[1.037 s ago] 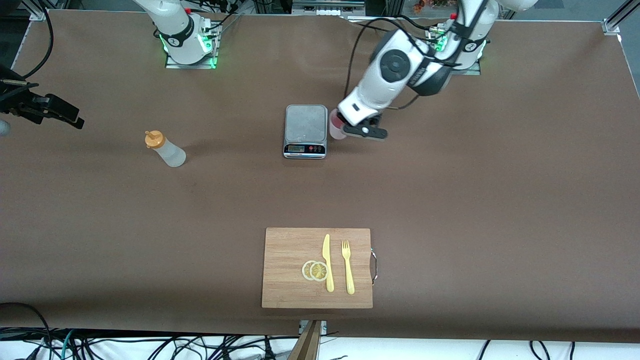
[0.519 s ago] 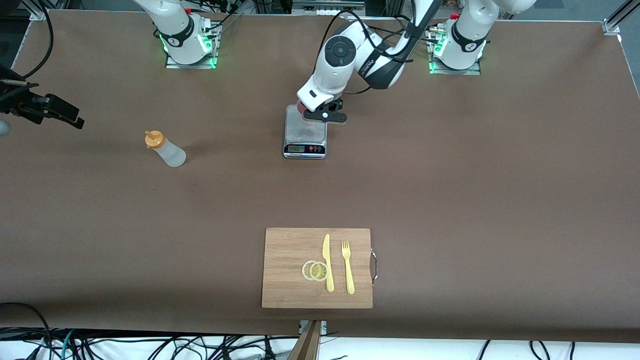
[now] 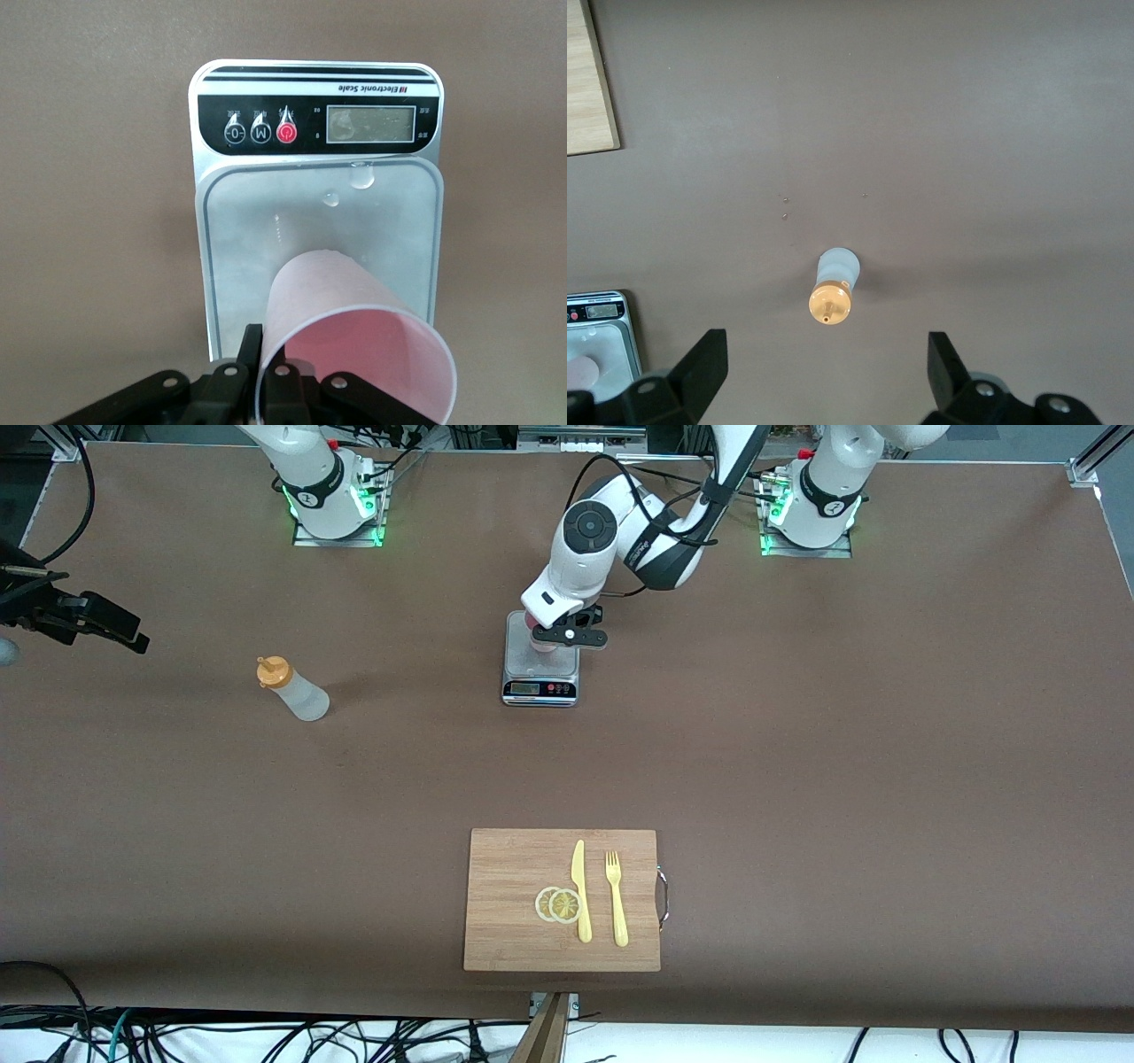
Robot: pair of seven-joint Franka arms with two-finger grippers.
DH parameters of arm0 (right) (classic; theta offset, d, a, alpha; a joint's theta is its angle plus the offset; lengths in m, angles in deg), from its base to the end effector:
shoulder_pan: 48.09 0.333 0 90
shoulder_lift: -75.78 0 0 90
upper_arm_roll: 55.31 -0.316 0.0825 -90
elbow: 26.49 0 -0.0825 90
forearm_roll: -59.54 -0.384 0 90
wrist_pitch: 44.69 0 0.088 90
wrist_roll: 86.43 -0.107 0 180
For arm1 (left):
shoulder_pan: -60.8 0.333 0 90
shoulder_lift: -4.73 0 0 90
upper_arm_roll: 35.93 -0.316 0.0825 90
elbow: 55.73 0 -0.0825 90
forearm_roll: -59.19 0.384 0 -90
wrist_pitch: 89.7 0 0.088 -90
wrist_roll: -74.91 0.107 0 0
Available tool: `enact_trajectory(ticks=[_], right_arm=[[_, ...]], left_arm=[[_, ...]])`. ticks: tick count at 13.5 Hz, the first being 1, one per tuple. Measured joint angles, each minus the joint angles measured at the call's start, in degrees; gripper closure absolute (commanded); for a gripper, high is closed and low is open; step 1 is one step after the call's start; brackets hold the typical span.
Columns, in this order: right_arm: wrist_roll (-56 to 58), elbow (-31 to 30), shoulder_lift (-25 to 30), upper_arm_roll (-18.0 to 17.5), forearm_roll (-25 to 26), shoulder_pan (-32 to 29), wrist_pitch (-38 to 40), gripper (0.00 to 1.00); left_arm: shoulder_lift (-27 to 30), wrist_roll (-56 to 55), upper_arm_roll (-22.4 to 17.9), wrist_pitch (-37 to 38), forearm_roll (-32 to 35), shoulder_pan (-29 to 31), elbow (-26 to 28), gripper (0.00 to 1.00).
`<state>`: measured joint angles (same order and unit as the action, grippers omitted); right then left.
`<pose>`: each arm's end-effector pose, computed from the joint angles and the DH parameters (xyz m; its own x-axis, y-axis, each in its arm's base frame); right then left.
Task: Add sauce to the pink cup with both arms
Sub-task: 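Release the cup on the scale while the right gripper reaches the bottle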
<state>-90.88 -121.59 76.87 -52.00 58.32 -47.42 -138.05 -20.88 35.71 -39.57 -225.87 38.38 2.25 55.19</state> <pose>0.5516 -0.0236 0.5980 0.9921 -0.1246 -0.0131 -0.1249 -0.9919 -0.0214 0.3536 -0.5128 0.2537 0.9863 -0.0288 -0.1622 -0.0042 -0.9887 0.1501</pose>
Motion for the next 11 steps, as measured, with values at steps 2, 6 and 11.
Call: enact_trajectory(ticks=[2,6,11], right_arm=[[0.0,0.0,-0.1,0.0,0.0,0.0,-0.1,0.0],[0.0,0.0,-1.6,0.0,-2.5,0.0,-1.0,0.0],[7.0,-0.1,-5.5,-0.2,-4.1,0.4,-1.9,0.0]], left_arm=[[-0.1,-0.1,-0.2,0.0,0.0,0.0,0.0,0.0],[-0.1,-1.1,-0.8,0.3,-0.9,0.0,-1.9,0.0],[2.2,-2.3,-3.9,11.6,-2.1,0.4,-8.1,0.0]])
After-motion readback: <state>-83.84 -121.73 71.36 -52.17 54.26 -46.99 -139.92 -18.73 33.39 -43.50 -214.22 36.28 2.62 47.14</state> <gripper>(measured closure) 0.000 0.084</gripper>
